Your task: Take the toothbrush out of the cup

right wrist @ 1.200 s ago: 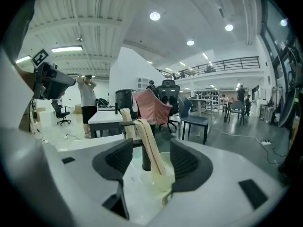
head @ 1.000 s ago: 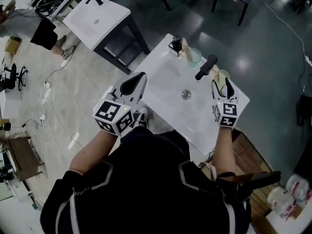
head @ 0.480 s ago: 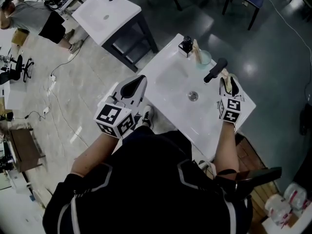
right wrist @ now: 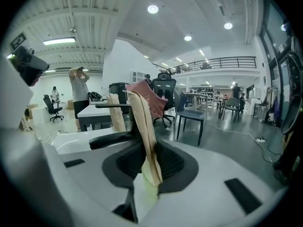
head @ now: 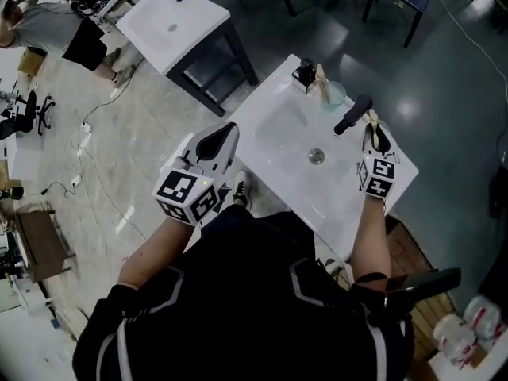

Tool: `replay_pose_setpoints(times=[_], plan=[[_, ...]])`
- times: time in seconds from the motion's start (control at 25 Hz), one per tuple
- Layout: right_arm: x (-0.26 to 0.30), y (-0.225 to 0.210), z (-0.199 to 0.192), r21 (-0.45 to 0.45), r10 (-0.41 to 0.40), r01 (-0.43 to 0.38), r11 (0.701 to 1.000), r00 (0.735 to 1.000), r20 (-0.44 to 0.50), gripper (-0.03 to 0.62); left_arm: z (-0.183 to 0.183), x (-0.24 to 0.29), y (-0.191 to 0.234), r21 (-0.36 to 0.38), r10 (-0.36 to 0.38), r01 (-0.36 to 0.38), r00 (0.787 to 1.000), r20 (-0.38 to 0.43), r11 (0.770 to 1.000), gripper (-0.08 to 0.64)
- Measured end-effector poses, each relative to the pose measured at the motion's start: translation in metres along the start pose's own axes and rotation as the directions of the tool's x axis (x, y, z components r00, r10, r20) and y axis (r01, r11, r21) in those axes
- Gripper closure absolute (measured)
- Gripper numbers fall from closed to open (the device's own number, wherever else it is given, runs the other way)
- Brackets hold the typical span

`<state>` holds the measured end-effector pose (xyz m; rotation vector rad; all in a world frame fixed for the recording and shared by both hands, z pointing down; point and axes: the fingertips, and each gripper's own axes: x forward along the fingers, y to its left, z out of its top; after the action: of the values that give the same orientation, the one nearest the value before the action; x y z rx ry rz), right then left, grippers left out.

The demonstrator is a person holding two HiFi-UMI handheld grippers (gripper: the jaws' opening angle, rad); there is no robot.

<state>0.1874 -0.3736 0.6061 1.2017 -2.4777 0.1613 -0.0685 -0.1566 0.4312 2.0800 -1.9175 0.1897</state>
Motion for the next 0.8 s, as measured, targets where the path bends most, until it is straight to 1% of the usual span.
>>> replay_pose_setpoints(times=[0.2, 0.36, 0.44, 0.6, 0.8], plan=[[-0.004, -0.005, 0.001, 0.012, -0.026, 0.026, 1.000, 1.000, 0.005, 0.537, -0.002, 0.003, -0.002, -0.001, -0.021, 0.021, 1.000, -0.003, 1.000, 0.557], [-0.010, -0.010, 0.006, 0.000, -0.059, 0.059, 0.998, 0.998, 0.005, 0.553, 0.000, 0.009, -0.005, 0.006, -0.045, 0.045, 0.999, -0.005, 0.999, 0.557], [-0.015, -0.014, 0.012, 0.020, -0.076, 0.076, 0.997, 0.997, 0.018, 0.555, 0.004, 0.012, -0.006, 0.013, -0.060, 0.060, 0.998, 0.001, 0.998, 0.557], [-0.031, -0.019, 0.032, 0.062, -0.100, 0.096, 0.993, 0.993, 0.060, 0.557, 0.014, 0.014, -0.008, 0.028, -0.103, 0.103, 0.994, 0.018, 0.994, 0.557], [-0.060, -0.018, 0.073, 0.083, -0.135, 0.125, 0.989, 0.982, 0.133, 0.557, 0.025, 0.023, -0.007, 0.036, -0.173, 0.171, 0.984, 0.044, 0.985, 0.556]])
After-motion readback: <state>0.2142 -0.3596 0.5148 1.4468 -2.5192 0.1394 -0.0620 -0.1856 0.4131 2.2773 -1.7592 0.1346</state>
